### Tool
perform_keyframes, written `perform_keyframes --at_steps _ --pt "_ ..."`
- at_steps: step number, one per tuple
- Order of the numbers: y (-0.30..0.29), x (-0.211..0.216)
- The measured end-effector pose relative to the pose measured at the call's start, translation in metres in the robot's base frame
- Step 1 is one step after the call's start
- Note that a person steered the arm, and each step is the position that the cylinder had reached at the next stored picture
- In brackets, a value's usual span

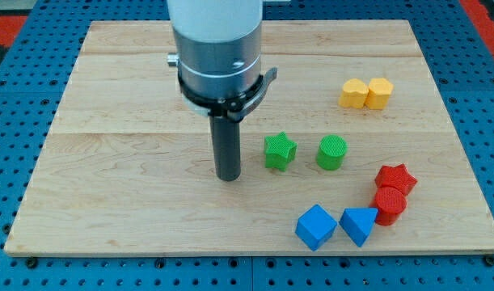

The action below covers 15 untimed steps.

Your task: Move the blue triangle to the left side of the green star

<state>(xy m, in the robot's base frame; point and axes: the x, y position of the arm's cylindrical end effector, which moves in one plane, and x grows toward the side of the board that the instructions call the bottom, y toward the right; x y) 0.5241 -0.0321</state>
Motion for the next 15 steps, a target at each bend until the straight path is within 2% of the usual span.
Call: perform_keyframes --at_steps 2,3,4,6,7,10,11,12,13,14,15 --pt "-0.004 0.094" --pt "0.016 0.095" --pt "0.103 0.094" --pt "0.142 0.094" --pt "0.224 0.094" --pt "0.26 0.095" --pt "0.256 0.091" --pt "0.22 0.089" --pt "0.226 0.085" --pt "0.274 0.085" --pt "0.253 0.083"
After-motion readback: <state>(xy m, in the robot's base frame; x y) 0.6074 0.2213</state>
